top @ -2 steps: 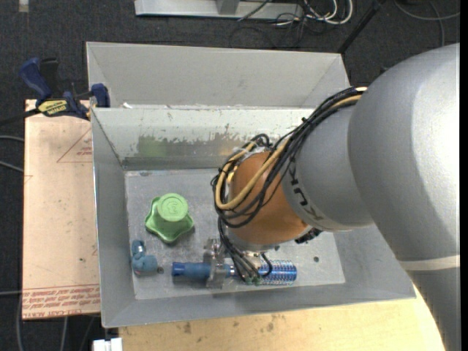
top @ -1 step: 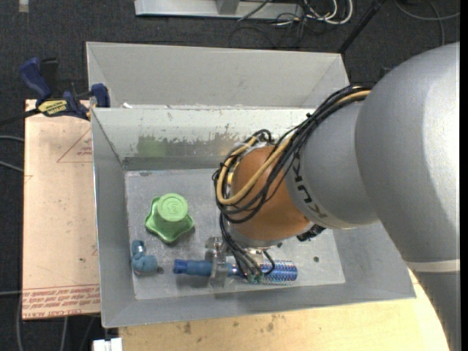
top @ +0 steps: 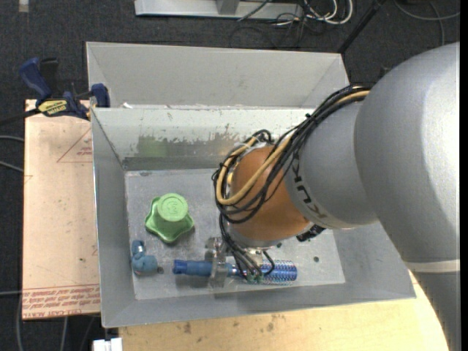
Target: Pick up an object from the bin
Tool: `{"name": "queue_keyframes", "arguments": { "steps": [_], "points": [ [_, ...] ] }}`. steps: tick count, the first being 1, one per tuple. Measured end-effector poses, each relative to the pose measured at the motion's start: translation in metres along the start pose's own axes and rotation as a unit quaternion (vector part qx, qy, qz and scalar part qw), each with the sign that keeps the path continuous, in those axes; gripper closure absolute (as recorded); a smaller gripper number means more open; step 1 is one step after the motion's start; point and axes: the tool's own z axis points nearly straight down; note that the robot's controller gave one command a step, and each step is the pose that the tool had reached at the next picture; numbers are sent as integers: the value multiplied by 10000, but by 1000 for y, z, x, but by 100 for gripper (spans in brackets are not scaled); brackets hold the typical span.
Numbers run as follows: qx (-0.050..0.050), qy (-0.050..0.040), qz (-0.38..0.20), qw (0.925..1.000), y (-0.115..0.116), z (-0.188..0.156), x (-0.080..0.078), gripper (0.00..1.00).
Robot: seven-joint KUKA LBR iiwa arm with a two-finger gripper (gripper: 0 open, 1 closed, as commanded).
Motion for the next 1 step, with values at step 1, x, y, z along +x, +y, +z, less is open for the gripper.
{"name": "queue_keyframes", "arguments": {
  "steps": [1],
  "points": [
    [-7, -28, 0, 10000, 1, -67, -1, 100]
  ]
}}
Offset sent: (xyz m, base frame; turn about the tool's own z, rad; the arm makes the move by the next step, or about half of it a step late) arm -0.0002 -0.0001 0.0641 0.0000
